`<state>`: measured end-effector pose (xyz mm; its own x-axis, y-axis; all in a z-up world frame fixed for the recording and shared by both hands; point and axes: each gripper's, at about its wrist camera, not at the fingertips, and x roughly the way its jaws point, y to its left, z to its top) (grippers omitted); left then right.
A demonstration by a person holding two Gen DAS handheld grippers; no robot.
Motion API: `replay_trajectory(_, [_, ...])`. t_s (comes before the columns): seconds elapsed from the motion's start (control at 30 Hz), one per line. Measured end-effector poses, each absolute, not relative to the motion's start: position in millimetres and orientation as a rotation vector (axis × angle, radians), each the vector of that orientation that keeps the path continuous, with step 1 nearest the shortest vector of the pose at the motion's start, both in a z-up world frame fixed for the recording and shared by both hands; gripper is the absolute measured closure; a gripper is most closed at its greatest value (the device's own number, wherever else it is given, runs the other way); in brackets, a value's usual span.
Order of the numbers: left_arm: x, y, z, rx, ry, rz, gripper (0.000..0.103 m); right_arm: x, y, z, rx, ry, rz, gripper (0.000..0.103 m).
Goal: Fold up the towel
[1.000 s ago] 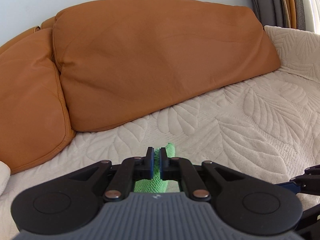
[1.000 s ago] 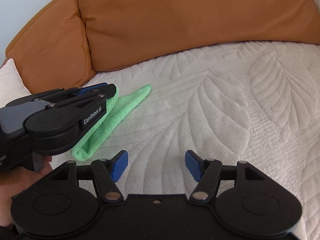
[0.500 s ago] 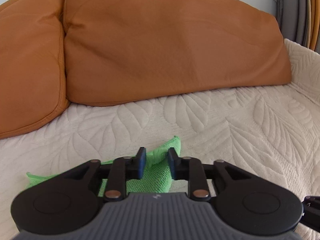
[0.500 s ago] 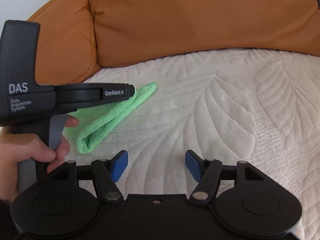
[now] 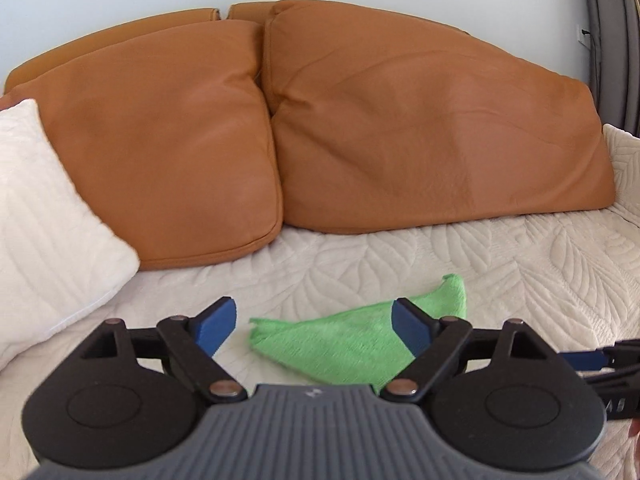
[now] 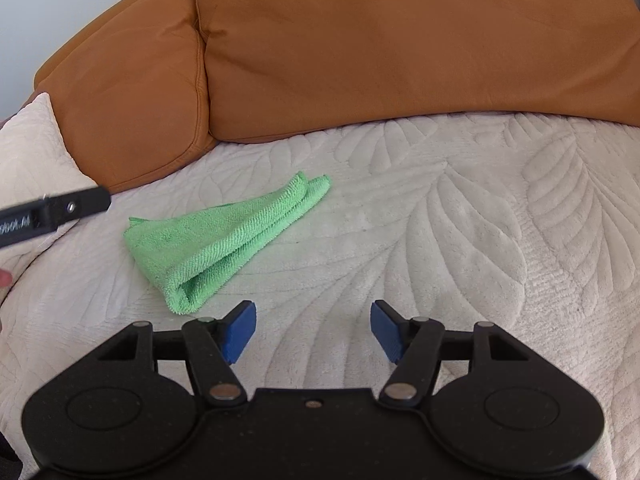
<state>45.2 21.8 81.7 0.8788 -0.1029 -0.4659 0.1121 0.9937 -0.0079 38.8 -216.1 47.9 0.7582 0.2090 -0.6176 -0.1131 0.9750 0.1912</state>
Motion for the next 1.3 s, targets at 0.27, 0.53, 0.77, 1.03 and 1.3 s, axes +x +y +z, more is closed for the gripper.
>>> replay_trajectory(0.27, [39.7, 40.6, 65.6, 0.042, 0.500, -0.012, 0.007, 46.2, -205.3, 54.9, 0.052, 0.584, 0.178, 0.067])
replay_trajectory(0.53, [44.5, 77.8, 86.4, -0.101, 0.496, 0.105, 0.007, 51.3, -210.1, 56.2, 0.112, 0.543, 0.291, 0.070])
replay_trajectory(0.77, [40.8, 78.6, 102.8, -0.101, 0.463, 0.081, 0.007, 124.8, -202.5, 57.1, 0.214, 0.613, 0.147, 0.068])
replay_trajectory(1.03, [56.2, 73.5, 100.6, -0.143, 0.484, 0.055, 0.007, 147.0, -179.7, 46.5, 0.098, 0.642, 0.056, 0.092])
replay_trajectory(1.3, [61.4, 58.4, 93.5, -0.138, 0.500, 0.010, 0.007, 152.0, -192.9, 51.1, 0.110, 0.608, 0.038, 0.097])
